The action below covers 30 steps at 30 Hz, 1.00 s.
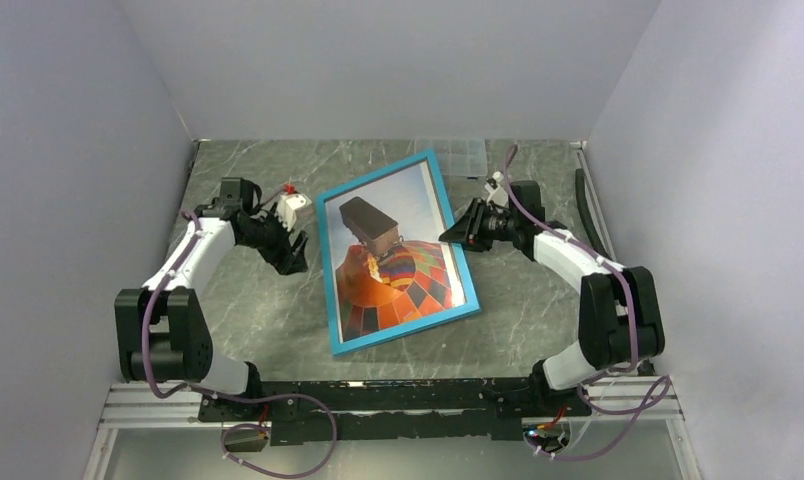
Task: Put the photo into the frame
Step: Turn over the photo frame at the center of the board.
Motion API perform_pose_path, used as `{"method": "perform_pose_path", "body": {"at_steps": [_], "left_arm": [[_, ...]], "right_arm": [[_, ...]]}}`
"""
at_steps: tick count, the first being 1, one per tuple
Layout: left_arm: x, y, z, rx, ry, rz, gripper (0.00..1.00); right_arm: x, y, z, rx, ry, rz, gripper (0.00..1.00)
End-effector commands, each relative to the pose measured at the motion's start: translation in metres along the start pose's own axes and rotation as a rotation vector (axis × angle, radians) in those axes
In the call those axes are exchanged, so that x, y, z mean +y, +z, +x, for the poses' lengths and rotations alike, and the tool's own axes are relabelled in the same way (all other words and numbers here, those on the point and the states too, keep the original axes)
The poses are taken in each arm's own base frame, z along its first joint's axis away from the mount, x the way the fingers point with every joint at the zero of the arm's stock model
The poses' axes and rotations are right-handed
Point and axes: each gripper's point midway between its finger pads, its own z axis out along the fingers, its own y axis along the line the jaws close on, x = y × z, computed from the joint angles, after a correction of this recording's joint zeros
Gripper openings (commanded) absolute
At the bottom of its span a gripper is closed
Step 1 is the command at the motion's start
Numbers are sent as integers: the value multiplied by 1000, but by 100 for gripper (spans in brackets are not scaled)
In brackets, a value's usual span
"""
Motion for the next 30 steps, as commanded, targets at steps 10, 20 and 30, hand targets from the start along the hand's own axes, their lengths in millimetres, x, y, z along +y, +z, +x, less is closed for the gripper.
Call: {"method": "perform_pose_path", "body": {"at_steps": [10, 20, 30], "left_arm": [[41, 26, 48, 103, 56, -91, 82], [40, 41, 55, 123, -14, -60, 85], [40, 31, 26, 35, -74, -68, 94]], "right_arm": [[-30, 22, 12, -146, -29, -11, 16], [-82, 41, 33, -132, 14, 121, 30], [-99, 32, 28, -135, -31, 301, 100]]}}
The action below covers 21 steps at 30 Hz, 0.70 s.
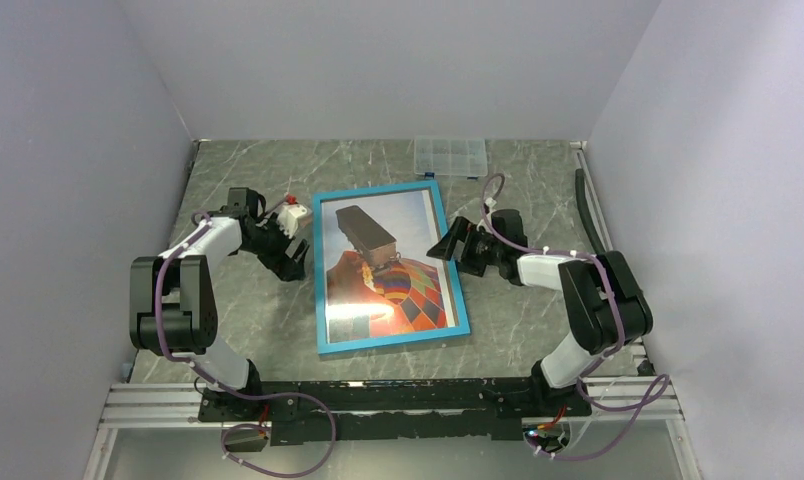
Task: Put the photo into the frame
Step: Turn over the photo frame at the center of the board, then reset both arms
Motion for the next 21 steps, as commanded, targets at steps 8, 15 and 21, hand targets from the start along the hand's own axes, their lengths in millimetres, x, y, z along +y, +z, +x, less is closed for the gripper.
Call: {"method": "perform_pose_path", "body": {"at_steps": [8, 15, 21], "left_arm": [[14, -47, -56, -189, -158, -18, 94], [28, -42, -55, -281, -274, -36, 94], [66, -27, -62, -432, -412, -186, 94]], "right_arm": [[-53, -78, -58, -261, -123, 597, 100], [-26, -119, -115, -603, -195, 586, 100], [-65, -150, -140, -785, -276, 840, 100]]}}
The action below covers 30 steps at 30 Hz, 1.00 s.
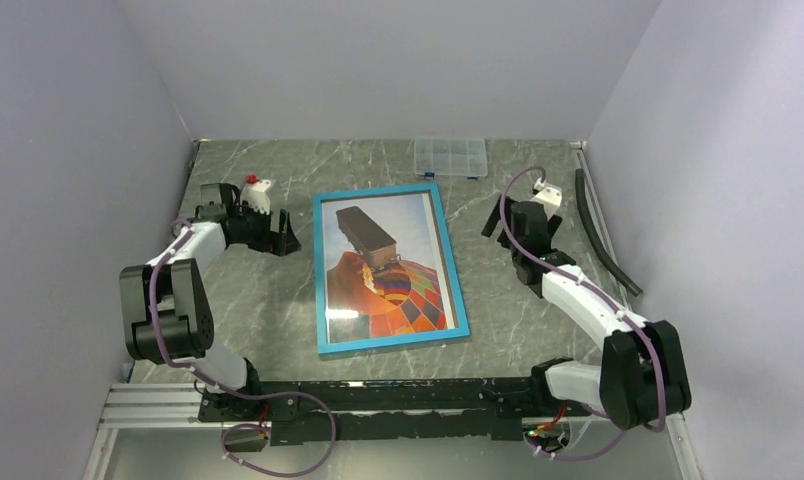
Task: Put the photo into the frame
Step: Reset both arms
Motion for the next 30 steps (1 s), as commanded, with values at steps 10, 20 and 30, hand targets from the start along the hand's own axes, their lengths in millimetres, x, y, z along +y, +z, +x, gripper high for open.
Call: {"method": "perform_pose_path", "body": {"at_steps": [10, 20, 30], "left_arm": [[49, 3, -66, -522, -6, -210, 94], [68, 2, -6, -404, -27, -314, 94], [82, -3, -12, -556, -65, -387, 94]], "right_arm": [[-69, 18, -54, -417, -36, 224, 100], [-88, 16, -49, -401, -4, 253, 100], [-92, 5, -47, -423, -39, 244, 100]]}}
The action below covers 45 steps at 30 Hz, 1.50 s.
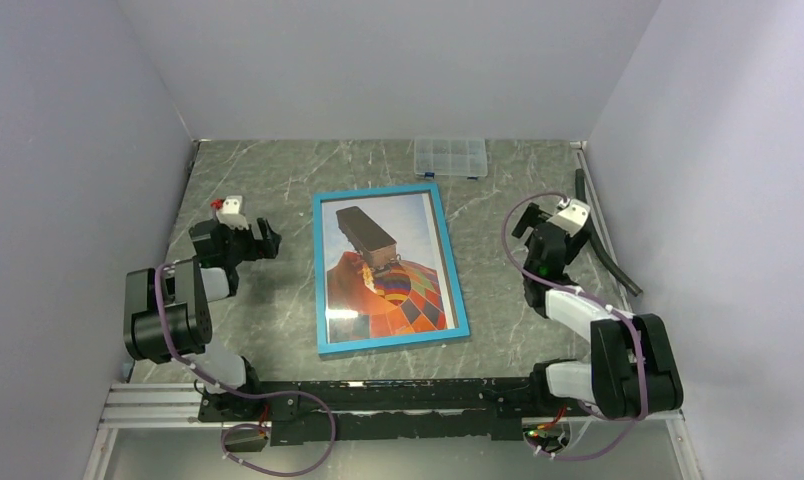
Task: Put the photo into the frame
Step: Reset both arms
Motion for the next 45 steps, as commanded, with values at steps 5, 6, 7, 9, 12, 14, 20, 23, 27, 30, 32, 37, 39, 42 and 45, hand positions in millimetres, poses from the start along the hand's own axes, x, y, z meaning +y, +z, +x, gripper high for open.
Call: {"method": "perform_pose_path", "body": {"at_steps": [5, 6, 7, 9, 12, 14, 20, 23, 27, 30, 32, 37, 39, 42, 45], "left_arm": [[0, 2, -16, -132, 60, -44, 94], [-1, 2, -13, -139, 73, -51, 94], [-2, 3, -3, -131, 87, -71, 94], [-3, 0, -9, -193, 95, -98, 95], [-1, 5, -10, -185, 82, -103, 95], [0, 5, -6, -144, 84, -112, 95], [1, 5, -7, -168, 76, -114, 95], [1, 5, -6, -150, 78, -117, 95], [2, 5, -6, -150, 79, -123, 95], [2, 6, -8, -163, 79, -126, 95], [2, 6, -7, -154, 81, -125, 95], [2, 6, -7, -157, 81, -125, 95], [2, 6, -7, -157, 80, -125, 95], [2, 6, -7, -157, 80, -125, 95], [2, 6, -7, -159, 81, -126, 95]], "right_arm": [[-14, -20, -9, -80, 67, -7, 100], [-17, -23, -5, -81, 56, -10, 100], [-20, -26, 0, -79, 62, -8, 100], [-30, -32, 10, -97, 105, 16, 100], [-27, -33, 10, -133, 84, -26, 100], [-13, -29, 10, -116, 12, -97, 100], [-24, -32, -5, -255, -22, -80, 100], [-19, -22, 8, -226, -54, -99, 100], [-5, -3, 24, -141, -112, -119, 100], [-6, 11, 30, -76, -105, -142, 100], [-8, 10, 30, -76, -105, -139, 100], [-8, 7, 25, -106, -100, -140, 100], [-7, 7, 27, -96, -108, -135, 100], [-7, 7, 28, -93, -110, -137, 100], [-6, 8, 29, -90, -111, -139, 100]]}}
